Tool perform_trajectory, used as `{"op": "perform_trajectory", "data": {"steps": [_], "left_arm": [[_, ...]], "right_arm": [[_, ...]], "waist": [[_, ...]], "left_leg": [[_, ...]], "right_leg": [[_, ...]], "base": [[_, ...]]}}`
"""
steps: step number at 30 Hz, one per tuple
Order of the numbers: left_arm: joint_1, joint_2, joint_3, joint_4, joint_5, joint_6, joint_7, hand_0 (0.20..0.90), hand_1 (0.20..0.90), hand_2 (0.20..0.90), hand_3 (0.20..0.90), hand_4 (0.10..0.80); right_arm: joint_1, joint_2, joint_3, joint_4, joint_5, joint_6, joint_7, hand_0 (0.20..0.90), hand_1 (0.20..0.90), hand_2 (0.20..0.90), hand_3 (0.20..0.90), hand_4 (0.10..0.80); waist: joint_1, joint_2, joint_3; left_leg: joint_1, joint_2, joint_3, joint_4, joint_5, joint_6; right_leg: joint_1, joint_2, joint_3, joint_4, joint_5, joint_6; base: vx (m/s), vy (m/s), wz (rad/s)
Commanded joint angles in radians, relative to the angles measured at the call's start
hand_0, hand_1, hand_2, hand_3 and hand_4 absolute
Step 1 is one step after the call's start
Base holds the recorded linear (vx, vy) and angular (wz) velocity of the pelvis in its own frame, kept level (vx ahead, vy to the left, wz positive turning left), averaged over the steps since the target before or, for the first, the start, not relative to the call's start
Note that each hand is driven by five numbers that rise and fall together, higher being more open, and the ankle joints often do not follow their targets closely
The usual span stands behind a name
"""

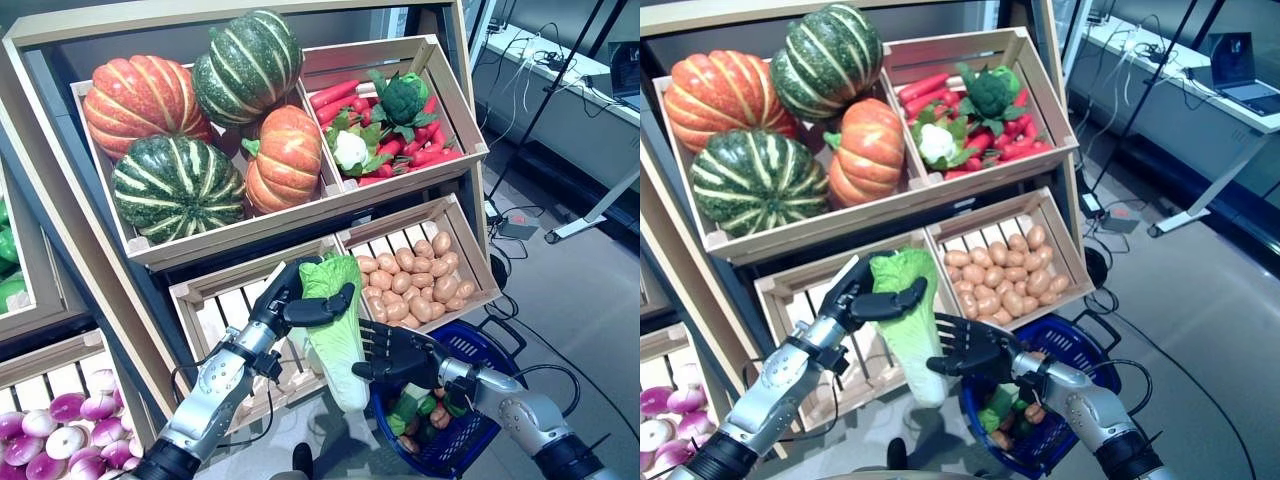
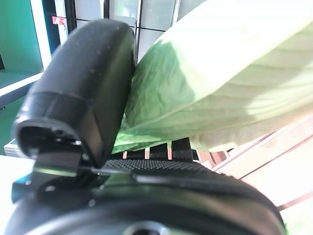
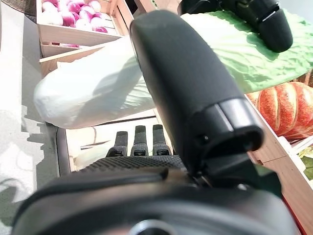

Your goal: Put vegetables into the basket

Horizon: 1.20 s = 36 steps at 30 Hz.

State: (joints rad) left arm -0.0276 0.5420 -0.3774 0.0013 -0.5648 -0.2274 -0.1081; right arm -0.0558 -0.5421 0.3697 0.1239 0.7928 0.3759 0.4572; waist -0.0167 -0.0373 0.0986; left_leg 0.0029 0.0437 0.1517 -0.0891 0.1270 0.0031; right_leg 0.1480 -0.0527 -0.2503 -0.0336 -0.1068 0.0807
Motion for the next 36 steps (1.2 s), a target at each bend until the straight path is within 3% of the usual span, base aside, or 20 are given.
{"op": "perform_trajectory", "data": {"steps": [1,18,19,20,21,36], "left_arm": [[-0.121,-0.039,0.036,-0.100,-0.062,-0.112,-0.040,0.300,0.300,0.300,0.300,0.400],[-0.134,-0.048,-0.021,-0.109,-0.115,-0.098,-0.140,0.300,0.300,0.300,0.300,0.400],[-0.134,-0.049,-0.023,-0.111,-0.117,-0.096,-0.141,0.300,0.300,0.300,0.300,0.400],[-0.135,-0.050,-0.026,-0.111,-0.126,-0.093,-0.144,0.300,0.300,0.300,0.300,0.400],[-0.137,-0.052,-0.029,-0.109,-0.127,-0.092,-0.145,0.300,0.300,0.300,0.300,0.400],[-0.123,-0.057,-0.014,-0.123,-0.130,-0.101,-0.146,0.300,0.300,0.300,0.300,0.400]], "right_arm": [[-0.078,0.007,0.048,-0.015,0.005,0.022,0.135,0.900,0.900,0.900,0.900,0.800],[-0.091,0.017,0.158,0.043,-0.102,0.110,0.318,0.900,0.900,0.900,0.900,0.800],[-0.092,0.018,0.160,0.045,-0.102,0.111,0.320,0.780,0.780,0.780,0.780,0.720],[-0.092,0.017,0.165,0.047,-0.096,0.112,0.314,0.375,0.375,0.375,0.375,0.450],[-0.093,0.020,0.167,0.051,-0.092,0.109,0.311,0.300,0.300,0.300,0.300,0.400],[-0.043,0.068,0.117,0.083,0.046,0.071,0.146,0.300,0.300,0.300,0.300,0.400]], "waist": [[0.016,-0.016,-0.058],[0.025,-0.019,-0.061],[0.026,-0.020,-0.061],[0.027,-0.020,-0.062],[0.027,-0.020,-0.062],[0.018,-0.011,-0.058]], "left_leg": [[0.089,0.028,0.005,0.002,-0.143,-0.045],[0.090,0.028,-0.007,0.002,-0.140,-0.048],[0.090,0.029,-0.008,0.002,-0.139,-0.048],[0.090,0.029,-0.008,0.002,-0.139,-0.049],[0.090,0.028,-0.009,0.002,-0.139,-0.049],[0.094,0.025,-0.011,0.002,-0.141,-0.046]], "right_leg": [[-0.053,-0.042,0.035,-0.054,0.126,0.031],[-0.047,-0.041,0.034,-0.054,0.123,0.027],[-0.047,-0.041,0.035,-0.054,0.123,0.027],[-0.047,-0.041,0.035,-0.054,0.123,0.027],[-0.047,-0.041,0.035,-0.054,0.122,0.027],[-0.044,-0.041,0.042,-0.050,0.121,0.026]], "base": [[0.000,0.000,0.00],[0.000,0.000,0.00],[0.000,0.000,0.00],[0.000,0.000,0.00],[0.000,0.000,0.00],[0.000,0.000,0.00]]}}
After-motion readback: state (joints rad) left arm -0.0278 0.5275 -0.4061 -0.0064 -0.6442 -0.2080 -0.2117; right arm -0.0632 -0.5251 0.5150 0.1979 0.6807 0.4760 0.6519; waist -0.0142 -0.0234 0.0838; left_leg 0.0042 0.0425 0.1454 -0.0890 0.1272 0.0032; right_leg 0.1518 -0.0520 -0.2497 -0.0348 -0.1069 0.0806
